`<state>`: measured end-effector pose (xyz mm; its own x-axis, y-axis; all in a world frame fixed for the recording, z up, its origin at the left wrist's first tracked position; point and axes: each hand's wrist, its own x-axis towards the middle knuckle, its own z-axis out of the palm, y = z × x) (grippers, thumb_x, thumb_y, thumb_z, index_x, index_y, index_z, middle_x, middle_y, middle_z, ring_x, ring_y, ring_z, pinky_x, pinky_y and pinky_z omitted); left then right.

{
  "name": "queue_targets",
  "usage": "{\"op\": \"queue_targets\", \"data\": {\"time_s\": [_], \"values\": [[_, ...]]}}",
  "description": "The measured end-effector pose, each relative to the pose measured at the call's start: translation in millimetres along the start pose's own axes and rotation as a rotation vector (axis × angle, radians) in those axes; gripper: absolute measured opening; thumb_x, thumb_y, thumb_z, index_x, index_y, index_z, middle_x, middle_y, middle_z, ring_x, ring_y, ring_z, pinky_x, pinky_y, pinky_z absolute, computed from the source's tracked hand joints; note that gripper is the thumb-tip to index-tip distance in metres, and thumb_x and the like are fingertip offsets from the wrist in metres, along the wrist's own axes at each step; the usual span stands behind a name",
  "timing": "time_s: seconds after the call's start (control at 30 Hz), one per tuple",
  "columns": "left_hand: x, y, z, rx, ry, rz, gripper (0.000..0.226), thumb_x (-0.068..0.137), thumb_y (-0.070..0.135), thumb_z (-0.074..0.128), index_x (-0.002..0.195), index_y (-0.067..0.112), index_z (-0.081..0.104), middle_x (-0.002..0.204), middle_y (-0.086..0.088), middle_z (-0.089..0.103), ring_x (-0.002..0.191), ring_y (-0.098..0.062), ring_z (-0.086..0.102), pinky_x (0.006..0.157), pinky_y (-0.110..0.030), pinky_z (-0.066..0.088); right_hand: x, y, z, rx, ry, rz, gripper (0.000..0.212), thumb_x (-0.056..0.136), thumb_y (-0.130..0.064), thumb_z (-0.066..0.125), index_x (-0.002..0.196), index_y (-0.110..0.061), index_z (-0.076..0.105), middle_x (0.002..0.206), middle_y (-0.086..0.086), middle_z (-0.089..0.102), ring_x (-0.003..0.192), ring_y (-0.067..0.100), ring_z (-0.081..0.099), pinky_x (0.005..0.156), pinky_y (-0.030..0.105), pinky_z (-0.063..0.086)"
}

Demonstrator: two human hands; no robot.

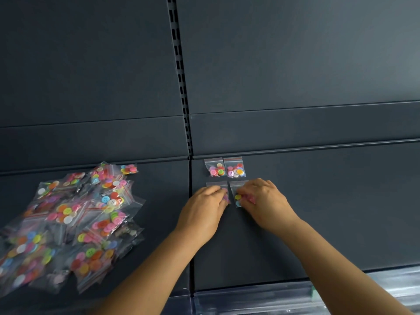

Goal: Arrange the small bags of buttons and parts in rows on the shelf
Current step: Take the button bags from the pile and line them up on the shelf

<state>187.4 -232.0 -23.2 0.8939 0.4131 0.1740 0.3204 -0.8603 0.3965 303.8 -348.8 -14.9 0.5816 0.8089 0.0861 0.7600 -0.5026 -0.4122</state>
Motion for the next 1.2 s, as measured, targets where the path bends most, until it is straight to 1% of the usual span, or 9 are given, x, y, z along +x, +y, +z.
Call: {"op": "queue_targets", "data": {"time_s": [0.13,0.37,0.53,0.67,0.73,0.87,1.0,1.1,1.2], "values": [[6.9,2.8,4.1,0.013,-0.001,-0.017,0.037,0.101,0.025,0.04,0.134,0.015,0.052,0.135,0.003,0.053,0.127,-0.013,0.042,0.102,-0.021,0.032,3.2,1.1,2.8,0.017,0.03,0.028,0.025,0.094,-0.027,0.053,0.116,-0.023,0.065,0.124,-0.003,0.055,0.113,0.017,0.045,0.079,0.02,0.034],[13.8,-1.1,10.8,0.075,-0.007,-0.059,0.04,0.1,0.027,0.041,0.138,0.015,0.048,0.138,0.003,0.051,0.129,-0.014,0.04,0.103,-0.023,0.033,10.9,-1.0,5.2,0.016,0.028,0.041,0.026,0.094,-0.026,0.052,0.117,-0.023,0.064,0.124,-0.002,0.054,0.114,0.019,0.044,0.083,0.024,0.038],[14.8,-0.9,10.1,0.108,-0.011,-0.06,0.04,0.1,0.028,0.042,0.137,0.015,0.048,0.135,0.004,0.053,0.126,-0.015,0.043,0.1,-0.025,0.037,11.9,-2.8,5.4,-0.007,0.008,0.043,0.026,0.095,-0.025,0.051,0.117,-0.022,0.064,0.125,-0.001,0.054,0.113,0.019,0.045,0.08,0.019,0.034],[15.6,-0.9,9.2,0.134,-0.032,-0.055,0.041,0.1,0.028,0.042,0.138,0.015,0.046,0.135,0.003,0.051,0.126,-0.015,0.041,0.102,-0.026,0.036,12.7,-5.6,3.3,-0.032,-0.007,0.054,0.025,0.095,-0.025,0.05,0.115,-0.022,0.065,0.125,-0.001,0.054,0.113,0.019,0.045,0.08,0.02,0.035],[15.9,-0.8,6.7,0.133,-0.043,-0.055,0.041,0.099,0.028,0.044,0.137,0.013,0.046,0.136,0.001,0.051,0.127,-0.017,0.041,0.104,-0.027,0.035,13.0,-7.8,2.1,-0.058,-0.021,0.053,0.026,0.095,-0.025,0.049,0.117,-0.023,0.063,0.127,-0.001,0.053,0.114,0.019,0.044,0.08,0.018,0.032],[11.3,-1.9,-2.1,0.156,-0.048,-0.041,0.047,0.099,0.03,0.043,0.143,0.013,0.038,0.144,-0.001,0.043,0.135,-0.018,0.033,0.111,-0.027,0.025,10.9,-15.1,-0.5,-0.107,-0.03,0.056,0.03,0.096,-0.026,0.048,0.124,-0.022,0.058,0.131,-0.003,0.051,0.118,0.019,0.042,0.088,0.02,0.034],[-0.1,-7.7,-18.7,0.208,-0.034,-0.041,0.052,0.1,0.035,0.039,0.146,0.014,0.03,0.148,-0.001,0.037,0.138,-0.018,0.028,0.113,-0.028,0.02,9.1,-32.8,-1.1,-0.149,-0.014,0.014,0.046,0.095,-0.034,0.048,0.139,-0.022,0.043,0.139,-0.003,0.045,0.124,0.021,0.04,0.101,0.028,0.035],[-12.2,-17.5,-39.8,0.223,0.0,-0.072,0.055,0.099,0.039,0.039,0.147,0.015,0.027,0.15,0.0,0.034,0.14,-0.018,0.025,0.114,-0.028,0.017,10.2,-54.2,-0.2,-0.152,-0.002,-0.045,0.052,0.096,-0.037,0.044,0.145,-0.023,0.031,0.145,-0.004,0.038,0.132,0.02,0.033,0.106,0.029,0.031],[-28.1,-34.3,-63.0,0.247,0.039,-0.117,0.057,0.099,0.04,0.039,0.149,0.017,0.022,0.153,0.0,0.03,0.142,-0.018,0.021,0.115,-0.029,0.015,13.2,-79.7,4.0,-0.145,-0.031,-0.103,0.059,0.096,-0.04,0.044,0.147,-0.021,0.024,0.15,-0.004,0.032,0.139,0.02,0.025,0.112,0.031,0.023]]}}
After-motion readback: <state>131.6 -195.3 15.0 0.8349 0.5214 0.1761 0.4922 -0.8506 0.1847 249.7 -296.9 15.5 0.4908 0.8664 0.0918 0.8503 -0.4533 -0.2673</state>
